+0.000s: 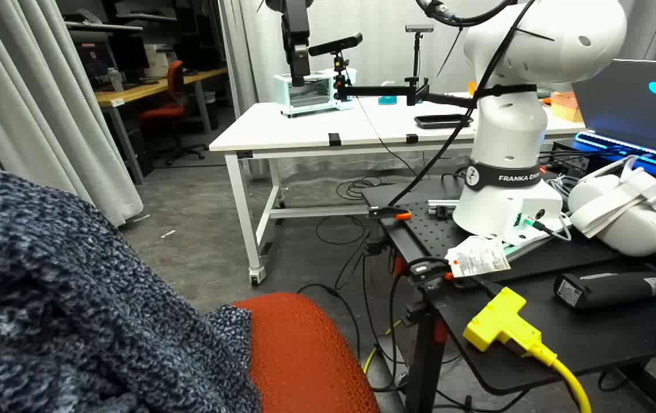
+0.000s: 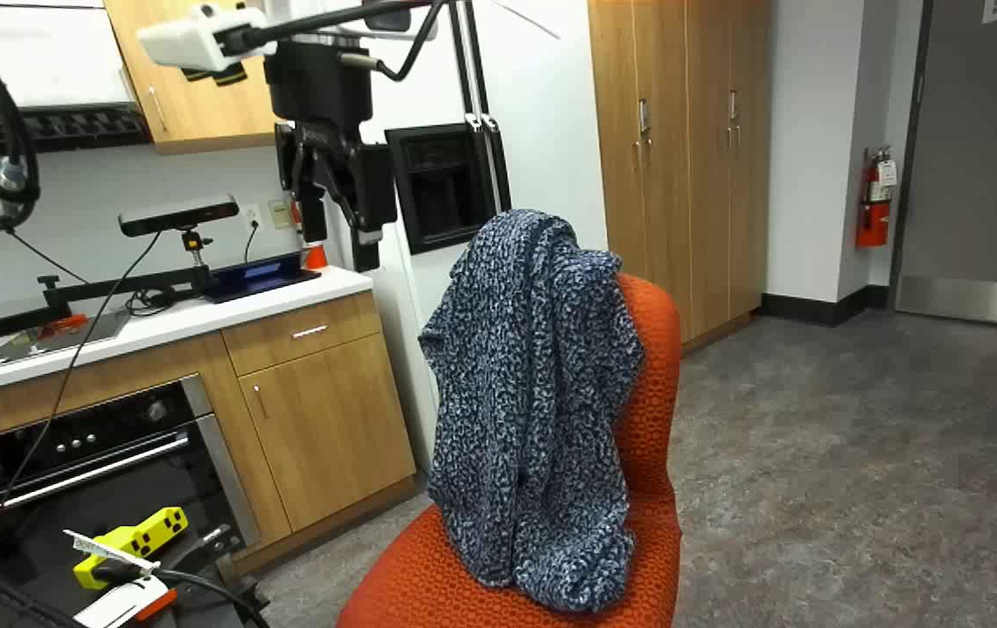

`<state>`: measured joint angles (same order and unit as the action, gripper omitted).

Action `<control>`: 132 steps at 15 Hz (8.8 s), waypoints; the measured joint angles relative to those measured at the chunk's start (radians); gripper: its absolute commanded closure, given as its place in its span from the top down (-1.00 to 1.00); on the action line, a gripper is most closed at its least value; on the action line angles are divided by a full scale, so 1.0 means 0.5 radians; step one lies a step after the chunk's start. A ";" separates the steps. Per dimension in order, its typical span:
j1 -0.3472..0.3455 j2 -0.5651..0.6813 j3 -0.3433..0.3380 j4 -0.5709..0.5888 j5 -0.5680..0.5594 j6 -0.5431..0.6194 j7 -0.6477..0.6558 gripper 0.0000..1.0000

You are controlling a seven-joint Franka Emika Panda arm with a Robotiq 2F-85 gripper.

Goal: Put the blanket on the seat of the chair then move it to the backrest of the chair

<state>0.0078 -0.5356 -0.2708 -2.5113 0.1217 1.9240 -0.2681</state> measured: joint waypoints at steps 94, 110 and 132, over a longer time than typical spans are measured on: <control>-0.139 2.104 0.892 1.461 -0.107 1.391 -0.884 0.47; -0.302 1.972 1.108 1.396 0.074 1.592 -0.917 -0.95; -0.527 0.370 1.068 -0.310 1.263 2.045 -1.423 -0.95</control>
<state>-0.2555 -0.3507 0.2630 -2.6664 0.7534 2.9466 -0.9796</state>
